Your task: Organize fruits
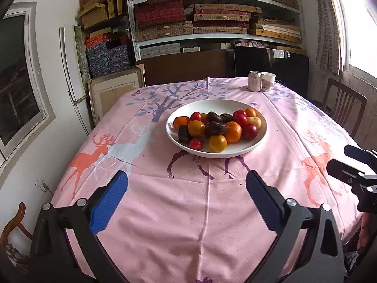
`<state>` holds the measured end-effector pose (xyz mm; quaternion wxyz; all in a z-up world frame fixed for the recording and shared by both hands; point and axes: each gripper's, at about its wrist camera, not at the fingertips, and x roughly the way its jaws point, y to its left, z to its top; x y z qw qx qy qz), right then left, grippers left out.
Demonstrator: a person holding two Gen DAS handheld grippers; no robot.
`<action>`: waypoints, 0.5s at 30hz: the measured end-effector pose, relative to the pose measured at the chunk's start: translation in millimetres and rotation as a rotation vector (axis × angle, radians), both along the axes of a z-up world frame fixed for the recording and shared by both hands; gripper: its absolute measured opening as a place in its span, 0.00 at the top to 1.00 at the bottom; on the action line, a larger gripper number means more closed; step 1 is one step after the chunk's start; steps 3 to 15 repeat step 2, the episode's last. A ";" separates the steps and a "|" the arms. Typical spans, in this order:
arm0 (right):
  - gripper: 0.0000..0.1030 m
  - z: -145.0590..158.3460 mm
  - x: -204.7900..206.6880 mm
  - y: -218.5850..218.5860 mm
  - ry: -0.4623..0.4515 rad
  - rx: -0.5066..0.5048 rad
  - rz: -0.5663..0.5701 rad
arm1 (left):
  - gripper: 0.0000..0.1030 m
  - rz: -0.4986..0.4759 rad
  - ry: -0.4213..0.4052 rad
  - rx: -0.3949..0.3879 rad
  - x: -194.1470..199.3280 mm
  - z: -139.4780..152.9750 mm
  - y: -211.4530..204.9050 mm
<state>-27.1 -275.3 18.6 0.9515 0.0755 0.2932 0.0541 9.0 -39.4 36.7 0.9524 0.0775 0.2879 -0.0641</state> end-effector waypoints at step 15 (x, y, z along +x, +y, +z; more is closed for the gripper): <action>0.03 -2.2 0.5 1.2 0.013 0.012 0.011 | 0.05 -0.005 0.018 -0.015 3.3 -2.2 2.6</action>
